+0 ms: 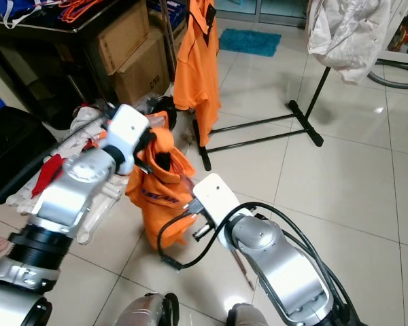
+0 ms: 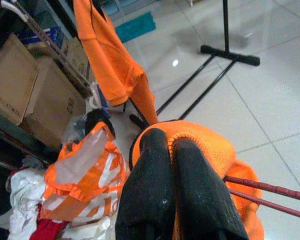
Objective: Hang hanger
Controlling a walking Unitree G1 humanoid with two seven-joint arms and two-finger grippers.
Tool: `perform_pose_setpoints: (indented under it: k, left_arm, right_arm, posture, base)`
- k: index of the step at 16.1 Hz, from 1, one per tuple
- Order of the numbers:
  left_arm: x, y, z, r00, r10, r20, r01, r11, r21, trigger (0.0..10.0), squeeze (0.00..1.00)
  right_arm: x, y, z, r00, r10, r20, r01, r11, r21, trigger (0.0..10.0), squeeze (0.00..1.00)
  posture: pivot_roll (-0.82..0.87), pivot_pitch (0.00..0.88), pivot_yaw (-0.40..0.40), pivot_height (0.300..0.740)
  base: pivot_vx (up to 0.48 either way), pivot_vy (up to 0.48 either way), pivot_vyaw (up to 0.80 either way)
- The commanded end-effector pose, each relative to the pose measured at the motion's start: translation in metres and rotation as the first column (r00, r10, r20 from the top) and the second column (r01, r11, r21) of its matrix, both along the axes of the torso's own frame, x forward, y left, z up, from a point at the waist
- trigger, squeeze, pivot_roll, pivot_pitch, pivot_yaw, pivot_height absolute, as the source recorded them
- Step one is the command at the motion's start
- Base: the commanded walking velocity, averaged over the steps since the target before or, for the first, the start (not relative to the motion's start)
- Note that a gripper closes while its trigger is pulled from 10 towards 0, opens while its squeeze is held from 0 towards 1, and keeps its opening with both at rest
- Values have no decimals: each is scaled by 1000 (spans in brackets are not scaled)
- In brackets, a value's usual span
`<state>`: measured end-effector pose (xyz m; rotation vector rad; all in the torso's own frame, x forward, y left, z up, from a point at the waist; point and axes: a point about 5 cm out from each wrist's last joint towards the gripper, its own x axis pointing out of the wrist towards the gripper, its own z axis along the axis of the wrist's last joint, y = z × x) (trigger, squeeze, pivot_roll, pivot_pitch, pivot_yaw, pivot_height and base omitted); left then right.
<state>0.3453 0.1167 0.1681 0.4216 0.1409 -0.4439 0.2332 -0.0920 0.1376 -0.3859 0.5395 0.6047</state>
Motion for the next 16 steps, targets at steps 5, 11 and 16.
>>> perform_pose_setpoints:
  k: [5,11,16]
  left_arm:
    - [6,5,12,994,-89,58,91,996,-18,10000,0]
    - [7,19,31,980,-190,53,195,975,-108,10000,0]
    - [8,14,30,976,-210,51,215,971,-109,10000,0]
  right_arm:
    - [-16,-12,-15,992,125,-33,-129,967,-219,10000,0]
    - [-9,-26,2,996,85,35,-78,982,-171,10000,0]
    - [-15,-4,19,989,144,43,-143,989,-23,10000,0]
  posture:
    - [-1,121,105,740]
    - [9,141,107,740]
    - [11,150,118,740]
  base:
    - [0,0,0]
    - [0,0,0]
    - [0,0,0]
